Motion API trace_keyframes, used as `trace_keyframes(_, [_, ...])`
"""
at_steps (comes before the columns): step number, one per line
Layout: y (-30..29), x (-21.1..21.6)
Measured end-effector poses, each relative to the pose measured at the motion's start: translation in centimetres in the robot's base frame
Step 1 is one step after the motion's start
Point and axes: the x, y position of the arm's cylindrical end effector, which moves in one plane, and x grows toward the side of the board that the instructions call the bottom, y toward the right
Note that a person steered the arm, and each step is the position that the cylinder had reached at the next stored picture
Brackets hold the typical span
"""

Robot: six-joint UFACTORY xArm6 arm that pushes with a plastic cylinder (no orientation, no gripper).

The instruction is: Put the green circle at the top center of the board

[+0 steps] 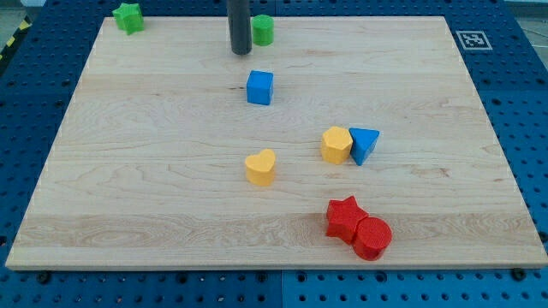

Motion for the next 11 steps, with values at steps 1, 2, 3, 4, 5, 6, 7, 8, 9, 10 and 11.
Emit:
trace_keyframes(1, [0.6, -1.0])
trace_keyframes(2, [1.3, -0.8])
trace_keyframes(3, [2.6, 0.5])
trace_keyframes(4, [4.8, 0.8])
trace_keyframes(5, [4.8, 0.5])
trace_keyframes(6, [4.4, 0.1])
trace_keyframes(7, [4.4, 0.0])
trace_keyframes(8, [4.2, -0.8])
trace_keyframes(9, [3.7, -1.4])
trace_keyframes(10, [3.7, -3.0])
trace_keyframes(11, [3.8, -2.7])
